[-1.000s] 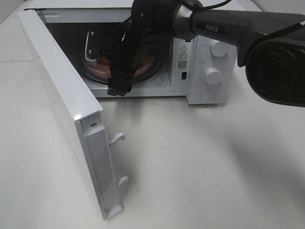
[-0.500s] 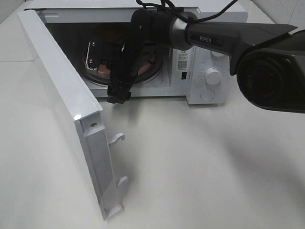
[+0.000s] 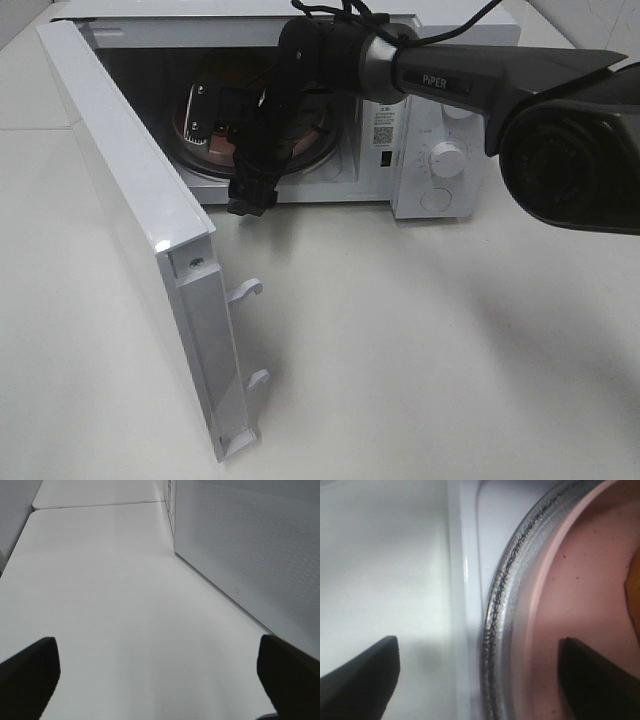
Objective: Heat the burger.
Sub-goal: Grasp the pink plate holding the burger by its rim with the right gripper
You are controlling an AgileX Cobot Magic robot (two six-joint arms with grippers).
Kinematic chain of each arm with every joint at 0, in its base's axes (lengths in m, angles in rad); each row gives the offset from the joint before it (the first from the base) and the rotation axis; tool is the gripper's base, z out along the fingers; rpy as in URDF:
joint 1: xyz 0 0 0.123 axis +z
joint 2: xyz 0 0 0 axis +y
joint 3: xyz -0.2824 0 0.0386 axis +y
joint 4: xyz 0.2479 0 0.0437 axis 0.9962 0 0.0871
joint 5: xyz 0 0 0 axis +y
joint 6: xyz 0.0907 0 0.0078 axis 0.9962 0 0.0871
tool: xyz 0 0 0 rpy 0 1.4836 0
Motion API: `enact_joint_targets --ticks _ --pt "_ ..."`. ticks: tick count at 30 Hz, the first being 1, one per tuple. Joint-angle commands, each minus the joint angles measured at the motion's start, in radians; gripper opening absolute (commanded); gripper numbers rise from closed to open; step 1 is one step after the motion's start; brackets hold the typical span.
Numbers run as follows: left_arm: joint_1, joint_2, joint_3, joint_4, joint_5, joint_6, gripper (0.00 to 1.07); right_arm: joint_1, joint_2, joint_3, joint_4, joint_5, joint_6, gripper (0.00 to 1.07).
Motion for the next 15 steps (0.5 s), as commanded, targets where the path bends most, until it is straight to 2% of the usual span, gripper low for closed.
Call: enact_joint_targets --ticks 1,3,6,8,9,10,11,12,13,14,15 --pt "-0.002 -0.016 0.001 -0.003 -0.015 -0.005 1.05 -0.005 0.011 -0.001 0.011 0.034 0.009 0.76" --pt "-0.002 -0.016 0.001 -0.003 -0.015 -0.005 1.05 -0.005 0.011 -0.001 0.011 0.081 -0.003 0.70" --pt "-0.002 -0.016 0.001 -0.003 -0.015 -0.005 1.05 -0.005 0.011 -0.001 0.011 0.091 -0.007 0.68" --pt "-0.002 -0.016 0.001 -0.003 -0.015 -0.005 1.05 -0.005 0.011 -0.001 0.006 0.121 -0.035 0.56" --pt "-0.002 -0.016 0.001 -0.003 -0.015 -0.005 1.05 -0.005 0.011 -0.001 0.003 0.125 -0.038 0.43" --pt "-0.002 -0.016 0.001 -0.003 -0.015 -0.005 1.05 -0.005 0.011 -0.001 0.003 0.125 -0.038 0.43" --pt "-0.002 -0.016 0.001 -0.003 -0.015 -0.005 1.05 -0.005 0.011 -0.001 0.003 0.124 -0.041 0.29" --pt "-0.002 -0.016 0.001 -0.003 -0.015 -0.005 1.05 -0.005 0.011 -0.001 0.003 0.124 -0.041 0.29" --pt "-0.002 -0.016 0.001 -0.003 -0.015 -0.005 1.05 -0.005 0.011 -0.001 0.002 0.120 -0.040 0.21" --pt "-0.002 -0.016 0.001 -0.003 -0.015 -0.005 1.05 -0.005 0.011 -0.001 0.002 0.121 -0.032 0.09" --pt "-0.002 -0.016 0.001 -0.003 -0.015 -0.005 1.05 -0.005 0.011 -0.001 0.002 0.121 -0.032 0.09"
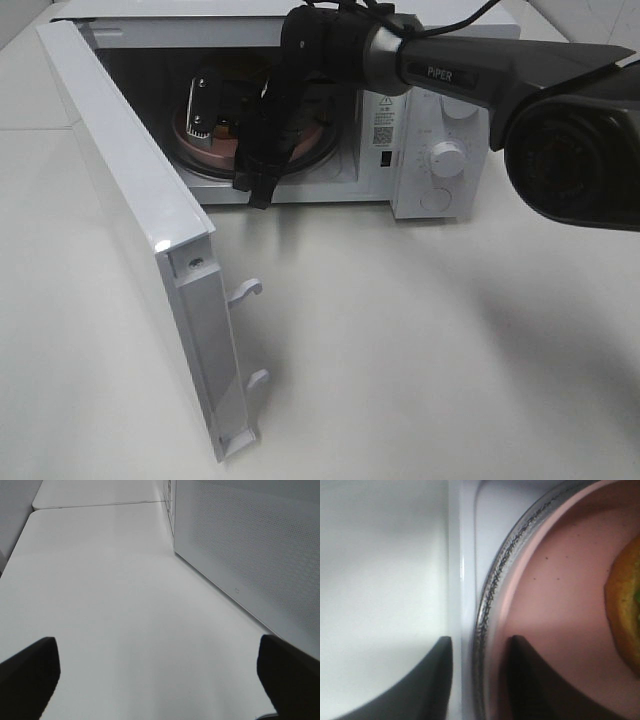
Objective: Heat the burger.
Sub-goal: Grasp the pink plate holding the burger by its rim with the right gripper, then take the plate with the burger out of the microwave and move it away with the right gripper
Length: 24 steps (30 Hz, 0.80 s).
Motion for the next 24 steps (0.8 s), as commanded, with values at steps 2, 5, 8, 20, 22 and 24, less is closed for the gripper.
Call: enact_joint_targets --ticks 2,5,8,20,22,24 --pt "-0.002 -0.016 0.001 -0.003 -0.015 -0.005 1.05 0.001 0.015 0.012 -0.002 0.110 0.044 0.00" --pt "-0.002 -0.016 0.001 -0.003 -0.015 -0.005 1.05 0.001 0.014 0.012 -0.001 0.151 0.043 0.00" --pt "-0.002 -0.016 0.001 -0.003 -0.015 -0.005 1.05 0.001 0.014 0.012 -0.001 0.155 0.043 0.00" --pt "-0.002 -0.016 0.001 -0.003 -0.015 -0.005 1.05 -0.010 -0.024 0.011 -0.024 0.159 0.048 0.00" --pt "-0.002 -0.016 0.001 -0.003 -0.015 -0.005 1.05 -0.011 -0.035 0.012 -0.026 0.177 0.055 0.00" --pt "-0.002 -0.016 0.001 -0.003 -0.015 -0.005 1.05 -0.011 -0.055 0.028 -0.031 0.171 0.054 0.00"
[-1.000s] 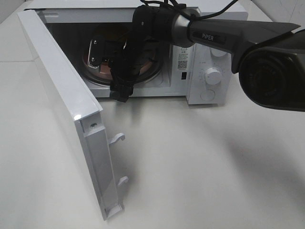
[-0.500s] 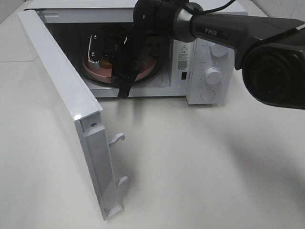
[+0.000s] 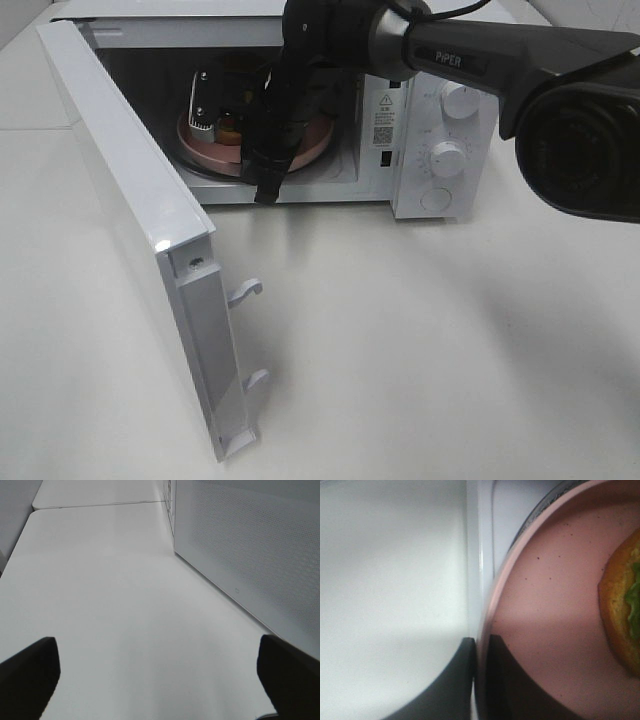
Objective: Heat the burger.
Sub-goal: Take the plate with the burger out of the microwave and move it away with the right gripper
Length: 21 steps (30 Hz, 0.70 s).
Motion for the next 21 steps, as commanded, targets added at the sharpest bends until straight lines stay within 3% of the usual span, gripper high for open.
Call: enact_joint_targets --ticks 1,10,21 --pt "-0.002 -0.016 0.001 -0.003 -0.015 -0.005 1.05 -0.008 -0.027 0.051 -0.006 0.050 0.017 0.00" --pt "-0.002 -0.016 0.001 -0.003 -0.015 -0.005 1.05 -0.007 -0.206 0.356 -0.016 -0.210 -0.052 0.00" --pt "-0.002 -0.016 0.001 -0.003 -0.015 -0.005 1.05 -0.005 -0.331 0.555 -0.032 -0.407 -0.111 0.00"
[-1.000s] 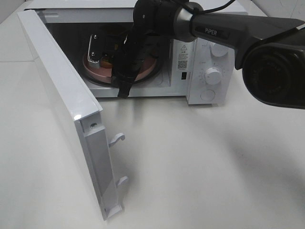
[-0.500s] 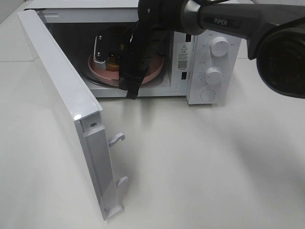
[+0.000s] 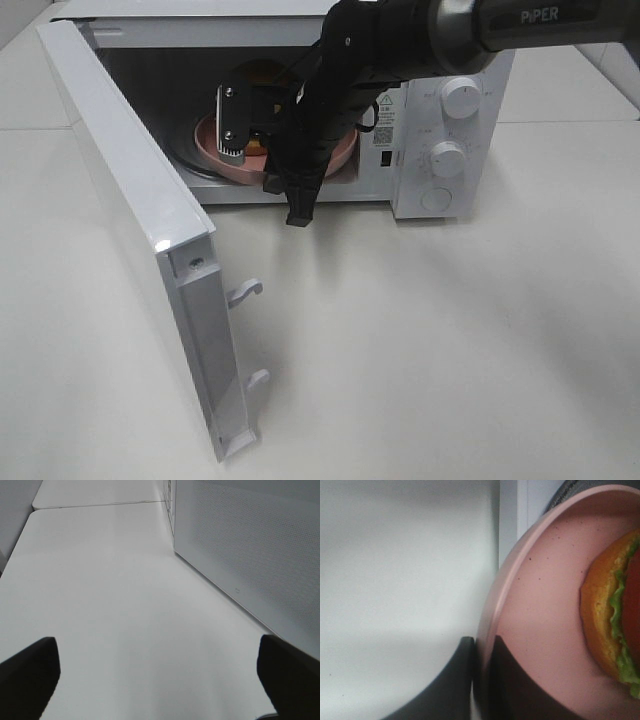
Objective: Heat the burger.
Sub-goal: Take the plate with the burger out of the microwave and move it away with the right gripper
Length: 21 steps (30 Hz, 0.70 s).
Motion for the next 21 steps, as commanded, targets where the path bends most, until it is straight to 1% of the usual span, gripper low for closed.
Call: enact_joint_targets --ticks 1,4,11,21 --pt "-0.002 -0.016 0.001 -0.003 -0.015 -0.005 1.05 -0.009 -0.043 0.027 -0.015 -0.070 -0.023 0.00" --pt "-0.002 -0.016 0.001 -0.003 -0.015 -0.005 1.05 -0.009 -0.079 0.078 -0.016 -0.122 -0.050 0.00" --pt "-0.002 -0.016 0.001 -0.004 -0.015 -0.005 1.05 0.002 -0.105 0.104 -0.034 -0.177 -0.066 0.00" --pt "-0.002 -0.016 0.001 -0.004 -0.015 -0.005 1.05 0.014 -0.120 0.104 -0.039 -0.210 -0.089 0.00"
